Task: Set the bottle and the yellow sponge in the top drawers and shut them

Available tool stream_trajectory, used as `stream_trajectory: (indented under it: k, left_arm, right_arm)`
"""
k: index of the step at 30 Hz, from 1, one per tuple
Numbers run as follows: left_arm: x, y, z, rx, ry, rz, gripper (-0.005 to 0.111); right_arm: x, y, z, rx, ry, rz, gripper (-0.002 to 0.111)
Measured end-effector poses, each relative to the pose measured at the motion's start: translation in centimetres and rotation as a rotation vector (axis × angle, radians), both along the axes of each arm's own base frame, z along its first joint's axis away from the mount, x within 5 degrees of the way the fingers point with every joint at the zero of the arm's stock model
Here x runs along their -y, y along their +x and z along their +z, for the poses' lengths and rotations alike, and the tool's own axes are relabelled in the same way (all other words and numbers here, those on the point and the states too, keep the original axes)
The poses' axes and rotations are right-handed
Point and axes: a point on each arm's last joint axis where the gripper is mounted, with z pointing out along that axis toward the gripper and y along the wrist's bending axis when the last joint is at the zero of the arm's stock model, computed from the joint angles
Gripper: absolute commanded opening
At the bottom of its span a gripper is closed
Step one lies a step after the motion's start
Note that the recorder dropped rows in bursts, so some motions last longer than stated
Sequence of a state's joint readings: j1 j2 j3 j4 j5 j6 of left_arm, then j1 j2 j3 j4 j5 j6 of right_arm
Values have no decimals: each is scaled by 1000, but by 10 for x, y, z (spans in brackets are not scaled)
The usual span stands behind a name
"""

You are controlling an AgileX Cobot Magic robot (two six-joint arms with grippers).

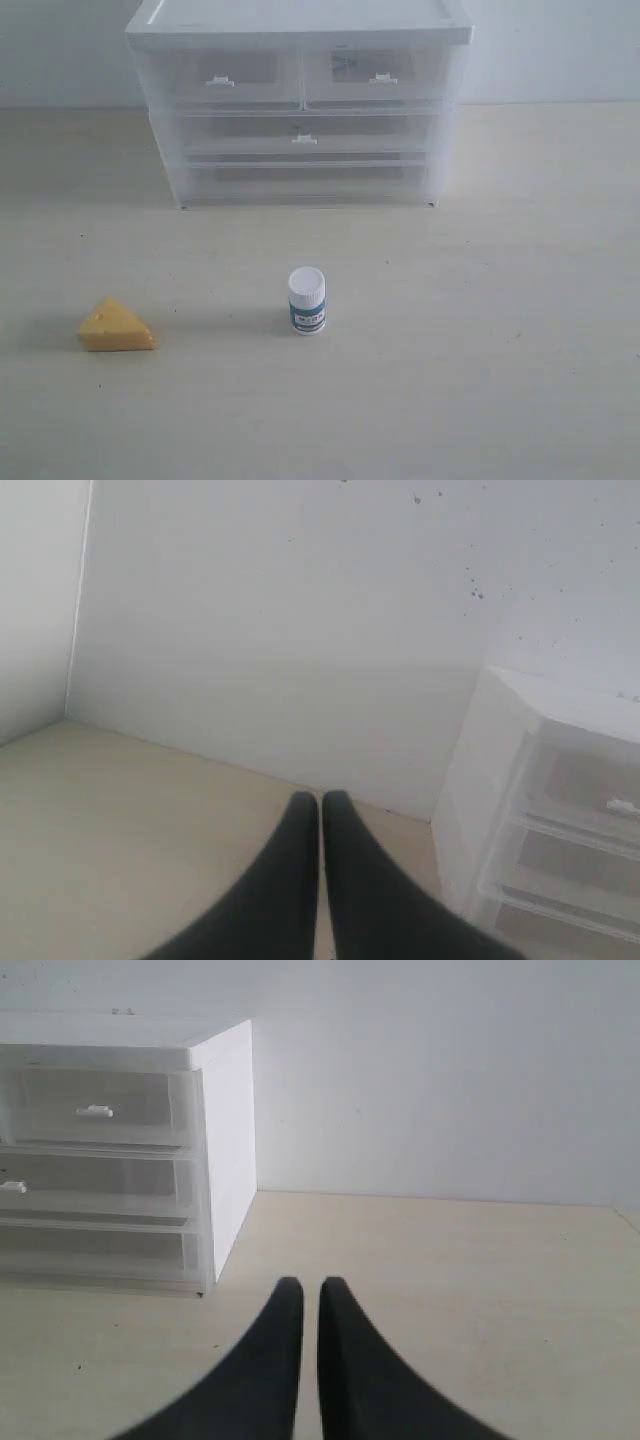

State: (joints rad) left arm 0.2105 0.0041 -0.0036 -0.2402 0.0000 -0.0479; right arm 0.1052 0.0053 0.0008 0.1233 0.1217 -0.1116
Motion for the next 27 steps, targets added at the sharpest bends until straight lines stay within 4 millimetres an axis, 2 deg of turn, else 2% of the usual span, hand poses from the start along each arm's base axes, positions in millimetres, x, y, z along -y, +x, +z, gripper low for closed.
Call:
stream_trajectory:
  k: [13,18,23,25,27]
  left_arm:
    - [0,0,0,7,-34,-5,4]
    - [-1,0,3,59,-106,-5,4]
    - [-3,-4,17,232,-140,9,4]
    - [-3,-7,25,315,-88,8,4]
    - [1,-9,32,381,-1,-18,4]
  right_arm:
    - [0,0,3,29,12,-4,6]
    - [3,-1,20,207,155,-18,6]
    - [6,-9,43,444,460,26,6]
    - [6,-11,48,496,478,52,6]
    - [1,-12,52,502,389,90,-1]
